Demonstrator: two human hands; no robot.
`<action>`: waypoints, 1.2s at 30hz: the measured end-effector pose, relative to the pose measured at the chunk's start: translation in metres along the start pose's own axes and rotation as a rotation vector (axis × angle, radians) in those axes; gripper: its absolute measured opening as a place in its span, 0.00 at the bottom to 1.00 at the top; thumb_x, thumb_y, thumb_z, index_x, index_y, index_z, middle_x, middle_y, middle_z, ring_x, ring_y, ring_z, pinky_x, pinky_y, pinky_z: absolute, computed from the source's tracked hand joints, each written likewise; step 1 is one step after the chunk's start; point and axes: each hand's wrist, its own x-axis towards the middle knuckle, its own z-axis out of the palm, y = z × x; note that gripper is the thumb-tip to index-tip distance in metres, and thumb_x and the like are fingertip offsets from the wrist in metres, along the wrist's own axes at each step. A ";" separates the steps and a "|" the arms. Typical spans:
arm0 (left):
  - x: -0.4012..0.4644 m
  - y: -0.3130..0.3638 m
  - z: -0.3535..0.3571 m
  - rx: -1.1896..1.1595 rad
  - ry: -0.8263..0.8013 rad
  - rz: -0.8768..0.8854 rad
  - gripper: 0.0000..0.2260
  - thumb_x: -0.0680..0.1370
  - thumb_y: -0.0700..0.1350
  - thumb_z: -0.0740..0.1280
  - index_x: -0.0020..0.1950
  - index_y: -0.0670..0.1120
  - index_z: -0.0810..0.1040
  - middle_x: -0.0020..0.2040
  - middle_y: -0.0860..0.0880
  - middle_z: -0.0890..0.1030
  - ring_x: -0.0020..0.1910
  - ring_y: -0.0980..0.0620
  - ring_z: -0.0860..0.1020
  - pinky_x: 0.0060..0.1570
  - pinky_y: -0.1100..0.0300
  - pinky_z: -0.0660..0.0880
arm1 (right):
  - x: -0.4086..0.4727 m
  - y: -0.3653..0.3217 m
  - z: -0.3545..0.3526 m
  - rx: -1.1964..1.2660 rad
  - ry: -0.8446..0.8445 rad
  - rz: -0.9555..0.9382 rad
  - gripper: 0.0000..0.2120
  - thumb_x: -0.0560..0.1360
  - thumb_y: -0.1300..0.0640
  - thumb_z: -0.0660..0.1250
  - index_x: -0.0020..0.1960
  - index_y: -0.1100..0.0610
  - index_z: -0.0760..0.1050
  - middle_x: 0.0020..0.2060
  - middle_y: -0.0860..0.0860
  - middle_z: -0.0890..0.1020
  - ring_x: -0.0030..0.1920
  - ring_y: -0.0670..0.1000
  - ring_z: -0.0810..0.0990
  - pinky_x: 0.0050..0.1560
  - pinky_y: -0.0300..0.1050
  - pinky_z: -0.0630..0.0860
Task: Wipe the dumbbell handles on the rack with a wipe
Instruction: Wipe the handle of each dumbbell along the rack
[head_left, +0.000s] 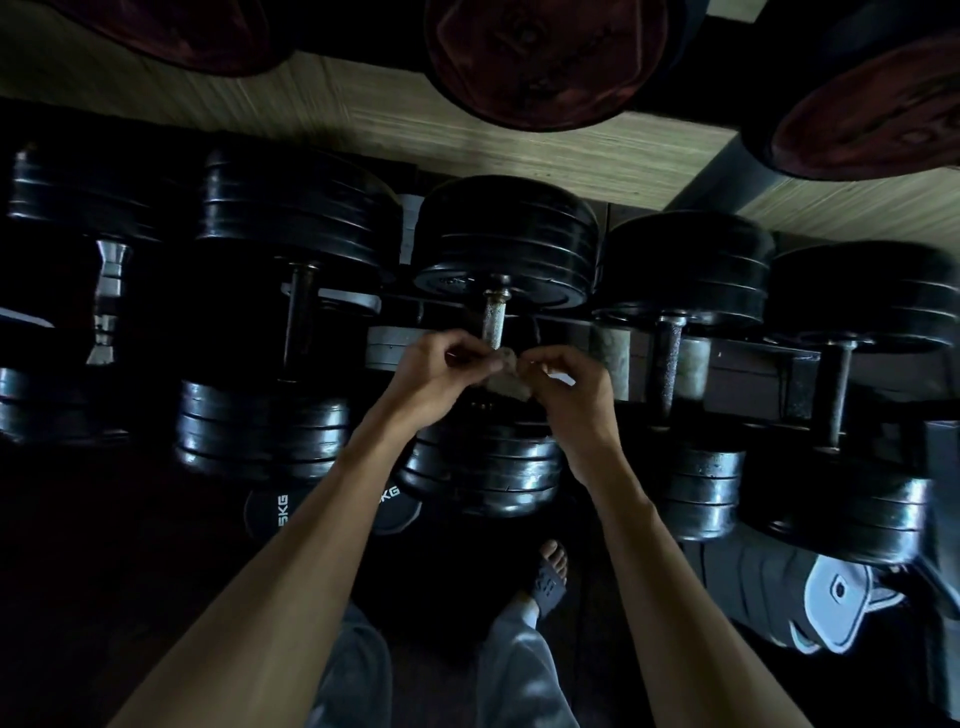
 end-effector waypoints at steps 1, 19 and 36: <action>0.001 0.000 0.001 0.031 0.051 -0.005 0.08 0.74 0.41 0.75 0.50 0.39 0.82 0.41 0.46 0.83 0.38 0.57 0.80 0.43 0.63 0.77 | -0.001 0.003 0.003 -0.022 0.030 -0.006 0.03 0.76 0.65 0.72 0.49 0.62 0.83 0.41 0.51 0.84 0.41 0.41 0.81 0.43 0.34 0.77; 0.031 0.010 0.028 0.194 0.382 -0.077 0.06 0.78 0.43 0.70 0.49 0.41 0.84 0.42 0.43 0.85 0.39 0.51 0.81 0.41 0.62 0.75 | -0.018 0.036 0.029 -0.254 0.304 -0.091 0.14 0.77 0.52 0.58 0.41 0.52 0.81 0.36 0.45 0.83 0.37 0.46 0.80 0.38 0.46 0.76; 0.039 0.015 0.031 0.169 0.451 -0.012 0.05 0.72 0.40 0.77 0.44 0.42 0.84 0.39 0.50 0.83 0.29 0.67 0.78 0.30 0.76 0.71 | -0.018 0.039 0.028 -0.223 0.305 -0.097 0.13 0.75 0.53 0.59 0.42 0.51 0.82 0.36 0.45 0.83 0.38 0.45 0.80 0.37 0.41 0.73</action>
